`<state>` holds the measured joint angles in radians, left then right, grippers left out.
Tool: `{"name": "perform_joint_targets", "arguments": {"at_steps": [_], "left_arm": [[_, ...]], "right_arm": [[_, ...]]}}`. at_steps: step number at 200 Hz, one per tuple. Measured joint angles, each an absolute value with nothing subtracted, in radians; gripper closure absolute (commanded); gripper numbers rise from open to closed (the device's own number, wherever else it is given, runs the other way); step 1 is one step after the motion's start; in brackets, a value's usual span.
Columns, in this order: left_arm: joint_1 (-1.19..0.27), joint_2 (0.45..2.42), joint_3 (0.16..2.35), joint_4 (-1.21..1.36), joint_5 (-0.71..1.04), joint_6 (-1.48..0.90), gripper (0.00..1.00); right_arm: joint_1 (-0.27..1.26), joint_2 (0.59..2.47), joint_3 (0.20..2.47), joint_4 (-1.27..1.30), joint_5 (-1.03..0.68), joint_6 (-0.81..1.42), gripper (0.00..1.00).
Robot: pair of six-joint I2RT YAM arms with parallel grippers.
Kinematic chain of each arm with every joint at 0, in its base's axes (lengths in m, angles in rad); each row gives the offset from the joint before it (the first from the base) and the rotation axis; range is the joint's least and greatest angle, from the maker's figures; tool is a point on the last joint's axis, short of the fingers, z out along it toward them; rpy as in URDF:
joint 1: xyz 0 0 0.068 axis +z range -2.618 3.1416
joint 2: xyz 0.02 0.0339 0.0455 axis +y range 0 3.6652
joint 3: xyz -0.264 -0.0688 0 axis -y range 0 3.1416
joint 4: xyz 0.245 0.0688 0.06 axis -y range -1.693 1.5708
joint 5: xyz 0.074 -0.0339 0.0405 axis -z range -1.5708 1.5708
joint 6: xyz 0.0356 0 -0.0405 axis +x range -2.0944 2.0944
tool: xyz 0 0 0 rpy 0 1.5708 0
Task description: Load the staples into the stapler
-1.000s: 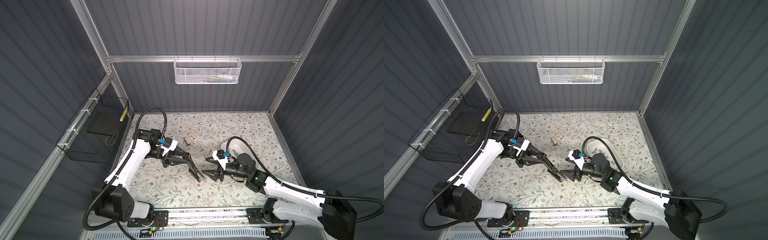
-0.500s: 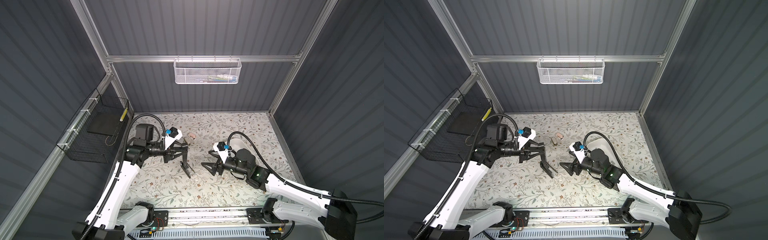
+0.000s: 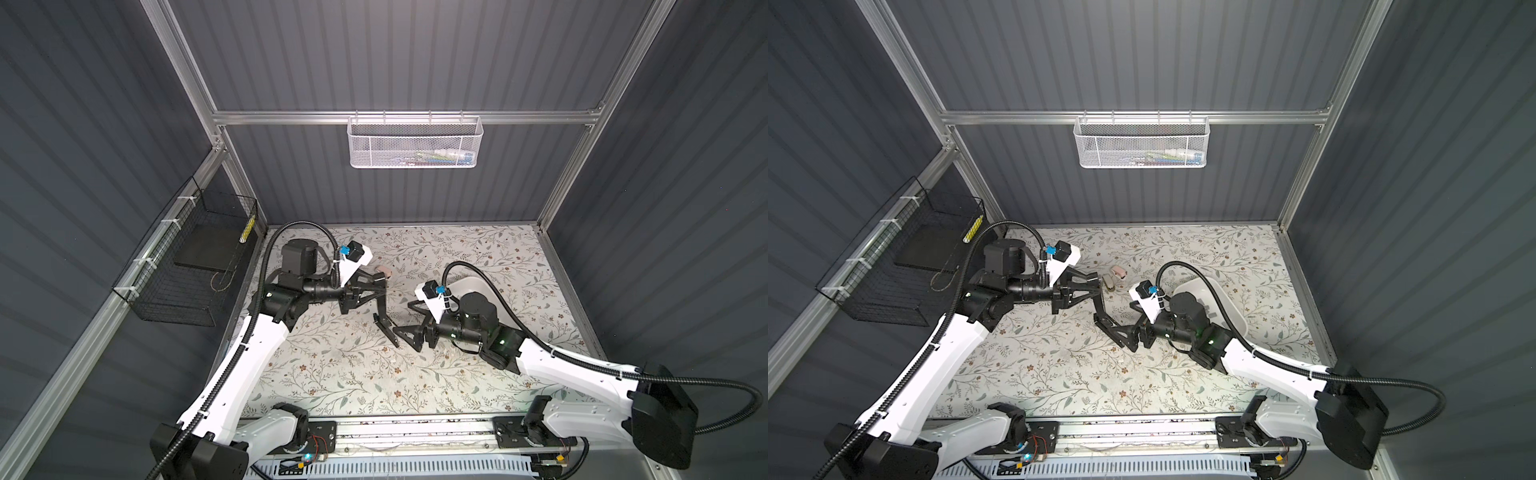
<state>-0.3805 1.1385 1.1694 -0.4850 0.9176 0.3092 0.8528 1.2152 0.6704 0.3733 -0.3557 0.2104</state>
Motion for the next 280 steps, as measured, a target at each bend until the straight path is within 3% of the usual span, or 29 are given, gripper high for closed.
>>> {"name": "perform_joint_targets", "arguments": {"at_steps": [31,47,110,136,191,206,219,226,233,238,240,280], "left_arm": [[-0.49,1.177,1.169,-0.458,0.905,0.309,1.0],[-0.53,1.205,1.169,-0.451,0.901,0.309,1.0],[-0.562,1.224,1.164,-0.421,0.926,0.311,1.0],[-0.562,1.207,1.148,-0.397,0.938,0.322,1.0],[-0.557,1.193,1.147,-0.405,0.961,0.298,1.0],[-0.557,1.191,1.147,-0.416,0.949,0.307,0.78],[-0.558,1.181,1.147,-0.432,0.921,0.315,0.69],[-0.558,1.172,1.147,-0.442,0.898,0.32,0.58],[-0.56,1.159,1.147,-0.449,0.862,0.337,0.37],[-0.562,1.152,1.147,-0.449,0.836,0.34,0.08],[-0.563,1.146,1.147,-0.449,0.826,0.342,0.03],[-0.56,1.065,1.134,-0.426,0.668,0.358,0.01]], "right_arm": [[0.853,1.234,0.674,0.374,-0.36,0.21,0.01],[0.853,1.234,0.674,0.383,-0.365,0.209,0.06],[0.85,1.219,0.637,0.498,-0.43,0.239,0.41],[0.852,1.219,0.626,0.531,-0.474,0.264,0.63],[0.86,1.221,0.624,0.561,-0.52,0.218,0.91],[0.86,1.221,0.624,0.552,-0.511,0.21,0.97],[0.865,1.221,0.625,0.542,-0.493,0.202,1.0],[0.868,1.22,0.625,0.538,-0.485,0.197,1.0],[0.873,1.22,0.626,0.532,-0.466,0.195,1.0],[0.875,1.218,0.627,0.522,-0.445,0.202,1.0],[0.877,1.217,0.627,0.518,-0.435,0.204,1.0],[0.863,1.216,0.627,0.423,-0.24,0.258,1.0]]}}
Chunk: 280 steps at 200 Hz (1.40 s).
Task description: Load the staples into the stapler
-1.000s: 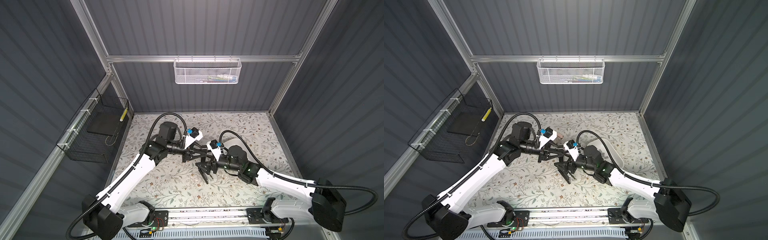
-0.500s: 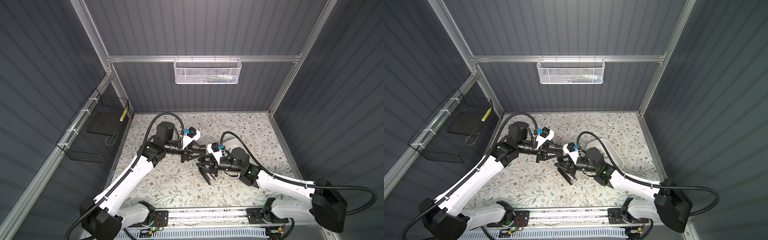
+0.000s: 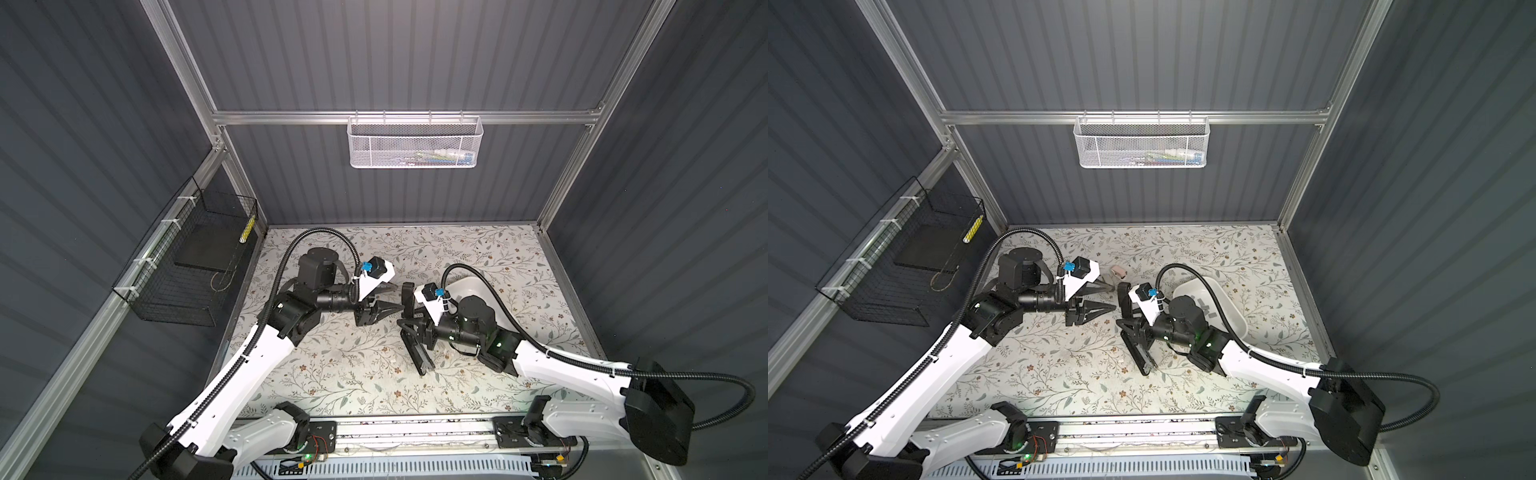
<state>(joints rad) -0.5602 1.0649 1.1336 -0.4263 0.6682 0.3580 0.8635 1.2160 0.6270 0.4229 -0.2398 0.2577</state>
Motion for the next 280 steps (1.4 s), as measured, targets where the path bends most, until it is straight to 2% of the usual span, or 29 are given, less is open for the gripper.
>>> {"name": "perform_joint_targets", "arguments": {"at_steps": [19,57,93,122,163,280], "left_arm": [[-0.564,1.0,1.079,-0.38,0.523,0.334,0.01],[-0.564,0.88,0.928,-0.222,0.266,0.26,0.01],[-0.565,0.842,0.818,-0.08,-0.094,-0.011,0.01],[-0.563,0.847,0.843,-0.11,-0.257,-0.15,0.01],[-0.563,0.863,0.828,-0.107,-0.376,-0.242,0.01],[-0.563,0.921,0.789,-0.118,-0.424,-0.249,0.01]], "right_arm": [[0.861,1.217,0.627,0.357,-0.089,0.305,1.0],[0.858,1.294,0.731,0.173,0.093,0.365,1.0],[0.86,1.379,0.833,0.037,0.225,0.417,1.0],[0.861,1.41,0.863,-0.039,0.295,0.437,1.0],[0.861,1.481,0.908,-0.088,0.363,0.455,1.0],[0.853,1.81,1.182,-0.309,0.457,0.47,1.0]]}}
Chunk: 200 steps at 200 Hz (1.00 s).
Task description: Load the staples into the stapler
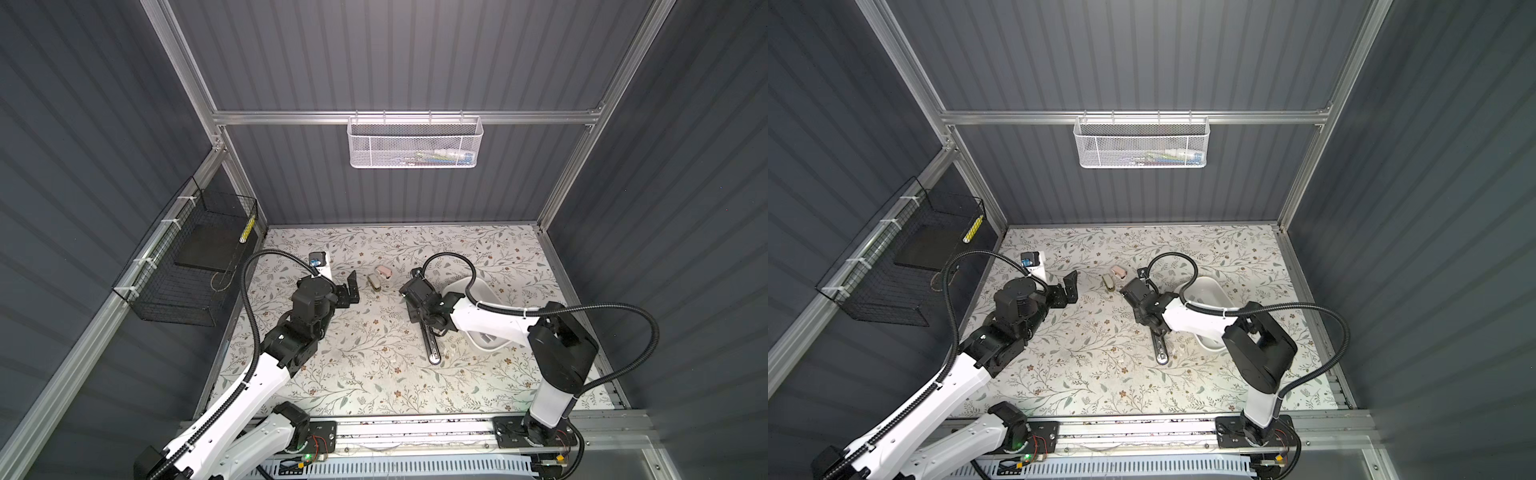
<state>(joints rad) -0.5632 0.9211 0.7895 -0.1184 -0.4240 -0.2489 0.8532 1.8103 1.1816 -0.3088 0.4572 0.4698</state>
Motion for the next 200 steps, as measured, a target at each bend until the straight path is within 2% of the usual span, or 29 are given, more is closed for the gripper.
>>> {"name": "perform_joint_targets", "arguments": {"at_steps": [119,200], "left_arm": [[-0.563,0.921,0.789,-0.11,-0.431,-0.249,0.01],[-0.563,0.927,0.789,-0.111,-0.439,-0.249,0.01]], "right_arm": [[0.748,1.873,1.204,-0.406,0.379,0.539,0.93],[0.749,1.873,1.197,-0.406,0.337,0.561,0.74]]}}
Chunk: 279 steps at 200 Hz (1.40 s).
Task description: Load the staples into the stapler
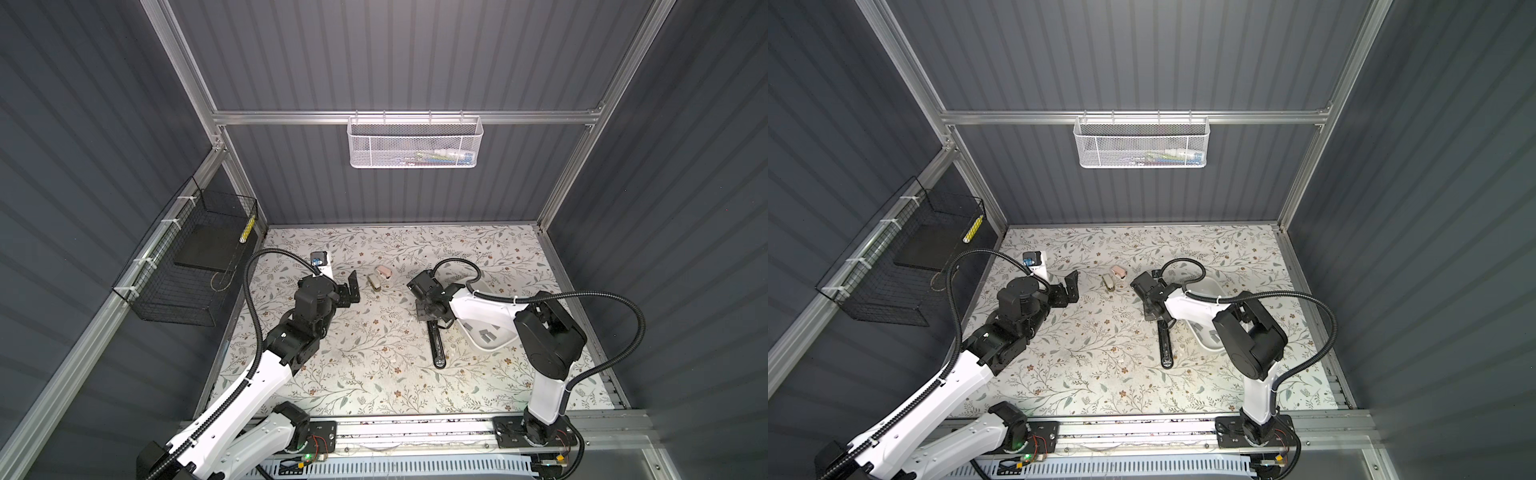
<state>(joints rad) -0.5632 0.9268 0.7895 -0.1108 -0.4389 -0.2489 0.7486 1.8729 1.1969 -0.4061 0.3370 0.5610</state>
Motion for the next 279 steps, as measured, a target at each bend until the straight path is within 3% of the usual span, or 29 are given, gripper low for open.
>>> {"name": "perform_joint_targets", "arguments": {"at_steps": [37,63,137,159,164,170,173,253,279], "left_arm": [[-0.563,0.938,0.79,-0.112,-0.446,-0.249,0.01],[-0.563,0.943,0.79,-0.112,-0.446,-0.249,0.01],[-0.563,0.943,0.79,-0.119,-0.446,-0.249,0.01],[-0.563,0.943,0.79,-0.119,-0.449,-0.249,0.01],[-0.563,0.943,0.79,-0.12,-0.451,-0.249,0.01],[-0.563,0.943,0.79,-0.12,-0.454,-0.249,0.01],[-0.563,0.943,0.79,-0.119,-0.454,-0.249,0.01],[-0.563,0.943,0.79,-0.139,-0.48,-0.249,0.01],[-0.563,0.945,0.791,-0.142,-0.488,-0.249,0.01]], "right_arm": [[0.749,1.873,1.197,-0.405,0.324,0.565,0.67],[0.749,1.872,1.197,-0.395,0.317,0.568,0.56],[0.752,1.789,1.162,-0.39,0.331,0.552,0.43],[0.755,1.687,1.121,-0.372,0.343,0.535,0.3],[0.756,1.661,1.111,-0.366,0.343,0.532,0.22],[0.756,1.625,1.096,-0.358,0.345,0.521,0.04],[0.756,1.609,1.089,-0.353,0.346,0.518,0.01],[0.756,1.142,0.908,-0.25,0.446,0.486,0.01],[0.756,0.997,0.795,-0.097,0.454,0.471,0.01]]}}
